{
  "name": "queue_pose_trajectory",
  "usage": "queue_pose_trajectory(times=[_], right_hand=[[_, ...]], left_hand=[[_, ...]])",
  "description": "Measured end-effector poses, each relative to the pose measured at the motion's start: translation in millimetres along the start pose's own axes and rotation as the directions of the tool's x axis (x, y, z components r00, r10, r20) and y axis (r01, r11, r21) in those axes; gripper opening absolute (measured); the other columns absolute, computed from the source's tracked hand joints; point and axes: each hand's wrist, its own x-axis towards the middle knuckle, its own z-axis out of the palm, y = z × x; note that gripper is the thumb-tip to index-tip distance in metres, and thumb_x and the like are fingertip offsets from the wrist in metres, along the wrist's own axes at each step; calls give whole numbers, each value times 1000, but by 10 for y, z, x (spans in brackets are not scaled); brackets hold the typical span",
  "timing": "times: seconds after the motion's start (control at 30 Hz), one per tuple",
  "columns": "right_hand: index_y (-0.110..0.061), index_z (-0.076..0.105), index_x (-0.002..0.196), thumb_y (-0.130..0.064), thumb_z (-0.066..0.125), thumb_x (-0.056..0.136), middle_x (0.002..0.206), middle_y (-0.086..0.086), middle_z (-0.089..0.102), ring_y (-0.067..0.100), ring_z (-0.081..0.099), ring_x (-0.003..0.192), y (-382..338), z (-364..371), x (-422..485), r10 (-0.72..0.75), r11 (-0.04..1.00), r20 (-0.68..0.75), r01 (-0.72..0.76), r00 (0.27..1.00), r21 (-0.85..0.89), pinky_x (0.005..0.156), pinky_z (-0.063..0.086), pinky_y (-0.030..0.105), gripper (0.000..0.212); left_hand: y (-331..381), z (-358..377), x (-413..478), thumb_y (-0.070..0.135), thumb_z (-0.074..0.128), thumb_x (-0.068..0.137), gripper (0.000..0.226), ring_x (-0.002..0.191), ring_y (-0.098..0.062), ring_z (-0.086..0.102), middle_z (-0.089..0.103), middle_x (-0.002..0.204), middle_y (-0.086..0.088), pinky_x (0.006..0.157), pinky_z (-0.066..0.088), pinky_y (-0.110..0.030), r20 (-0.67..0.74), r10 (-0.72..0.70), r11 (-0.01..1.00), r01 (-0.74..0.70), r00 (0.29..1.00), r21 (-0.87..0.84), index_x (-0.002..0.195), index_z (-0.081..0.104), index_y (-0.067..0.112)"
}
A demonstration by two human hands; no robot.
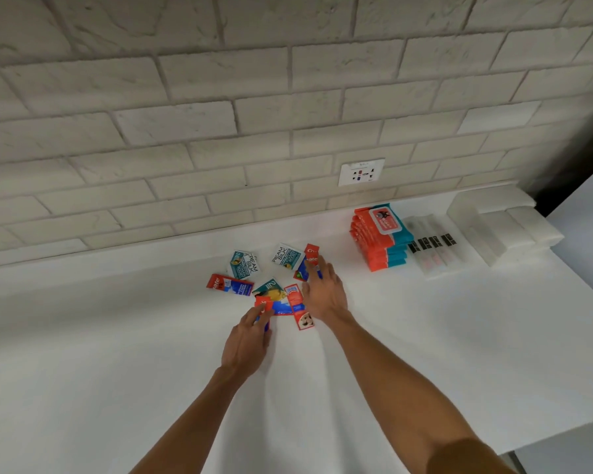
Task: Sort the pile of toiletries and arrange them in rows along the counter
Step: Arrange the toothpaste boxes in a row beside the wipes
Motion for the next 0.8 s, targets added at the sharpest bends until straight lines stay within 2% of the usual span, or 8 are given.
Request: queue_pose_trajectory(times=[0.13,0.23,0.4,0.57,0.67,0.8], right_hand=[[-33,11,169,-53,33,111,178,12,0,41,4,163,-29,6,143,13,1000,115,-9,993,-29,131,15,56,65],[-34,11,169,-52,30,112,178,10,-4,38,-2,164,-86,126,118,-21,998,182,31,983,-51,131,9,55,63],[-30,14,169,-50,27,113,178,3,6,38,-2,164,-194,331,-104,-108,993,143,115,984,-40,133,11,52,61],[-29,14,169,-53,25,113,179,0,6,32,-6,164,-352,505,-420,-201,977,159,210,967,-43,134,8,47,62],[-28,15,169,-60,10,109,178,0,8,31,-6,165,-416,630,-631,-244,962,161,260,956,-88,134,12,51,69],[-29,13,170,-65,-3,102,179,-1,6,29,-10,164,-505,750,-952,-248,964,146,258,958,-55,133,3,45,79]], left_hand=[[-70,-11,7,29,55,105,62,149,-22,38,23,170,0,109,50,-34,28,23,999,-24,999,23,161,29,30],[-147,-46,-5,30,54,106,61,149,-22,39,23,170,-1,109,49,-34,27,24,999,-25,999,35,161,29,29],[-339,-89,-79,29,54,105,60,149,-21,39,24,169,-1,110,49,-33,5,20,999,-20,1000,41,160,31,28],[-517,-98,-227,27,54,105,57,149,-22,38,25,169,-1,113,46,-35,-7,-12,1000,12,1000,12,159,35,26],[-588,-90,-374,28,54,105,56,150,-22,38,27,168,-1,114,45,-36,-13,-39,999,39,999,-13,158,35,25],[-645,-47,-605,28,56,104,55,148,-23,39,32,166,-1,114,44,-38,-17,-92,994,91,996,-66,157,39,24]])
